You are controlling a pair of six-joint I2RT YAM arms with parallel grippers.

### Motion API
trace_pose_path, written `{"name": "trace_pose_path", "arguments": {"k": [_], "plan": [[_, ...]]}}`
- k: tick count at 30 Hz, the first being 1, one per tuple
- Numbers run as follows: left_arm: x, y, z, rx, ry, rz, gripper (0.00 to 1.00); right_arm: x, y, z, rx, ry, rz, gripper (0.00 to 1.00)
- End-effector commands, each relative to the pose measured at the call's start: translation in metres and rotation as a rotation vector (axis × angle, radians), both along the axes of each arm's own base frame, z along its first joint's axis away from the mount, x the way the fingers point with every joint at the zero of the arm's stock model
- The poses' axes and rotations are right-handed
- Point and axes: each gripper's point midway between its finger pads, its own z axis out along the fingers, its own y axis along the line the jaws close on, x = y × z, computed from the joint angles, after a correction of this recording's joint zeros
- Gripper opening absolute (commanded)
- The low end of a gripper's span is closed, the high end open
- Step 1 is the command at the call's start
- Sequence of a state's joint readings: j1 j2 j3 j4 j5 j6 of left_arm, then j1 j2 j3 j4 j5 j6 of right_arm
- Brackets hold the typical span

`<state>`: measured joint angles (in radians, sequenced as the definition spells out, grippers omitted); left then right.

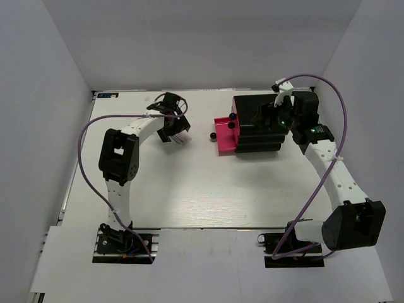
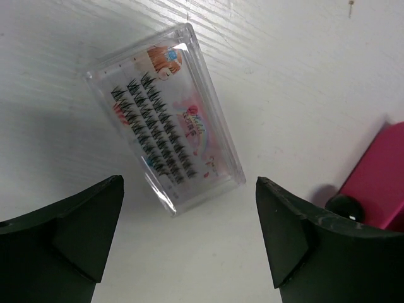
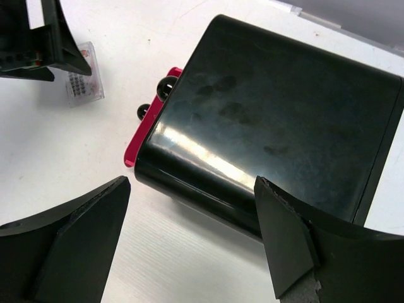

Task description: Organize the makeup

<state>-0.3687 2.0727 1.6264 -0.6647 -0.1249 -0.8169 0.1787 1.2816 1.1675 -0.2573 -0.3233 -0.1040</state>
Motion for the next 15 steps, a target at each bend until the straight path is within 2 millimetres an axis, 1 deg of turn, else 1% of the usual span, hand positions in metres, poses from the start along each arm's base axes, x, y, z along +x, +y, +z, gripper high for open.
{"name": "trace_pose_path", "arguments": {"k": [1,4,9,10,15], "plan": [[0.005,-0.004,0.011,-0.002,0.003,0.032,0.95,-0.002,0.000,0.021,0.045,-0.063,0.009,0.84],[0.010,-0.007,0.005,-0.009,0.016,0.040,0.96,-0.003,0.000,0.020,0.054,-0.061,0.015,0.84],[0.011,-0.008,-0.012,0.004,0.065,0.054,0.96,-0.004,-0.002,0.020,0.061,-0.069,0.019,0.84],[0.013,-0.005,-0.013,0.000,0.066,0.061,0.96,-0.004,-0.002,0.019,0.062,-0.067,0.018,0.84],[0.020,-0.006,-0.018,0.010,0.072,0.064,0.96,-0.004,-0.002,0.017,0.072,-0.058,0.024,0.83]]}}
